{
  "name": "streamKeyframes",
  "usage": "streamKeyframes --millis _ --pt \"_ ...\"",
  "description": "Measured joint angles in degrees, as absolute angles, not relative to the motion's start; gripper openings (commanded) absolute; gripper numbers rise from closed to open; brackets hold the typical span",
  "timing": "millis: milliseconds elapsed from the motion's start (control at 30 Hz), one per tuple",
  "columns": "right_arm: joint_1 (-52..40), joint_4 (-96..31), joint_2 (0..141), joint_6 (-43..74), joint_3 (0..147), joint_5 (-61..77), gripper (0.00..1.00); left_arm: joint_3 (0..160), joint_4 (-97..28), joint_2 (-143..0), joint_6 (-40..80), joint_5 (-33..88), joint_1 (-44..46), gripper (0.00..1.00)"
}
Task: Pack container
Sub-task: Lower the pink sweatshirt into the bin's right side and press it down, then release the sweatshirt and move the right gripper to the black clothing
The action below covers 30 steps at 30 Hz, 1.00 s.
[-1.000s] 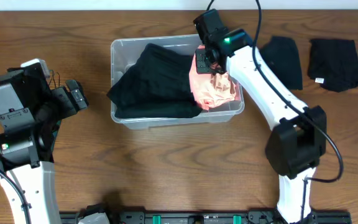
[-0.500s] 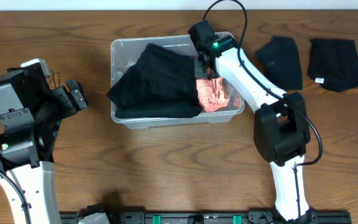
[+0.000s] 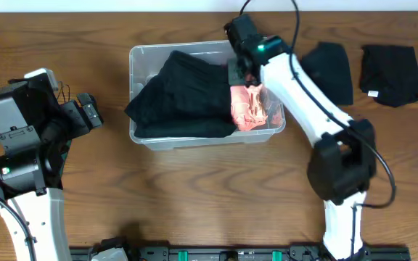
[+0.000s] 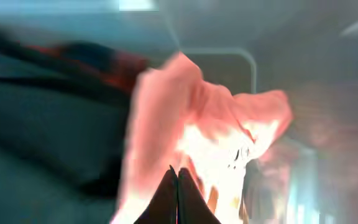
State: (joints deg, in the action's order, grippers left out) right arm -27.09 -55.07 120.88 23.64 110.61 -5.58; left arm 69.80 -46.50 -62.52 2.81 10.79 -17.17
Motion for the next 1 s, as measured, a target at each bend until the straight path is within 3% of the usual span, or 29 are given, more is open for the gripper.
streamKeyframes --millis 367,1000 --pt "-27.1 -56.2 119.7 23.4 108.4 3.1 0.01 69.8 -46.5 -62.5 2.8 10.8 -17.2 0.98" --pt "-27.1 -48.4 121.8 23.4 98.0 5.3 0.01 69.8 -46.5 -62.5 2.8 10.8 -17.2 0.98"
